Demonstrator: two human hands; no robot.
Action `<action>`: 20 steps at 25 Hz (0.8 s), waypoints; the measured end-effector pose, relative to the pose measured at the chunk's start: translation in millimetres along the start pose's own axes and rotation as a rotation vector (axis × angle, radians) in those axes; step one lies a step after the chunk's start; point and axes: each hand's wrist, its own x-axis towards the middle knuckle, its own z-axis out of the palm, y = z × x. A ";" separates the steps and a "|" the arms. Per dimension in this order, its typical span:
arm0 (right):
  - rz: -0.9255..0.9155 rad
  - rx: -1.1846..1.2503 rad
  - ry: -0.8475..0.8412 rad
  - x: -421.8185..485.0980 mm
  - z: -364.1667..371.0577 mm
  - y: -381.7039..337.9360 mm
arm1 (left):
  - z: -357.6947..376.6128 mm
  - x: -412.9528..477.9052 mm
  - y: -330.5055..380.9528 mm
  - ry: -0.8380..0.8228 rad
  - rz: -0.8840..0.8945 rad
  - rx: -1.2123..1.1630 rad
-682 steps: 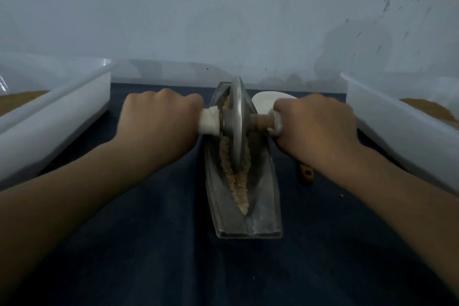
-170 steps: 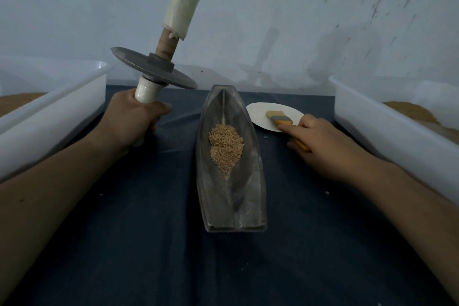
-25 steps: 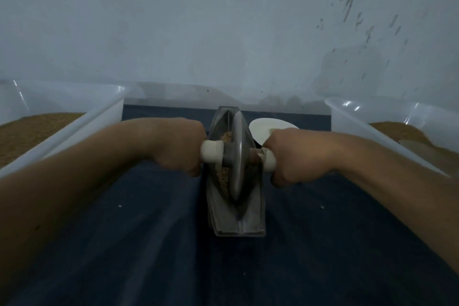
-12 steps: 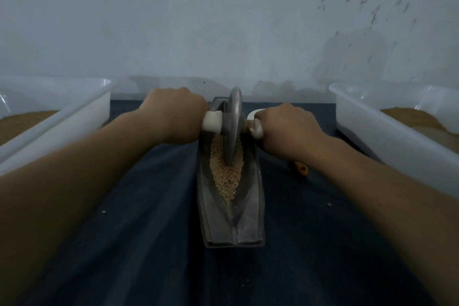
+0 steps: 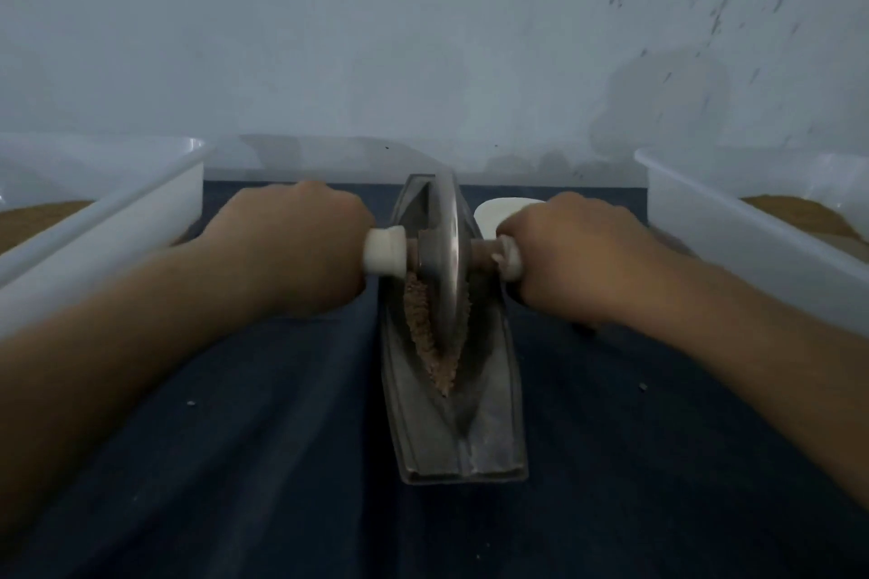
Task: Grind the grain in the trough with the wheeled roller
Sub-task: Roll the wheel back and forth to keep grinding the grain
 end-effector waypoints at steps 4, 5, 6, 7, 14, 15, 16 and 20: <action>0.050 -0.041 0.062 50.8 18.7 -0.3 | 20.3 30.9 5.8 0.196 -0.108 0.039; 0.051 -0.052 0.076 54.4 18.3 -1.8 | 23.9 31.8 6.0 0.212 -0.129 0.022; 0.044 -0.066 0.095 54.0 16.9 -3.6 | 25.9 29.7 6.7 0.224 -0.144 -0.001; 0.029 -0.089 0.113 48.6 13.5 -5.4 | 25.8 24.5 8.2 0.228 -0.147 -0.026; -0.118 -0.151 0.235 -31.1 -13.3 -4.1 | -0.7 -50.3 -11.7 0.141 0.110 -0.049; -0.122 -0.147 0.235 -33.9 -15.2 -3.7 | -0.9 -52.7 -13.3 0.159 0.100 -0.028; -0.118 -0.143 0.196 -31.2 -14.3 -3.3 | 0.5 -51.0 -11.5 0.160 0.064 -0.008; -0.050 -0.120 0.121 22.8 9.4 0.4 | 19.7 -3.2 4.2 0.156 -0.111 0.016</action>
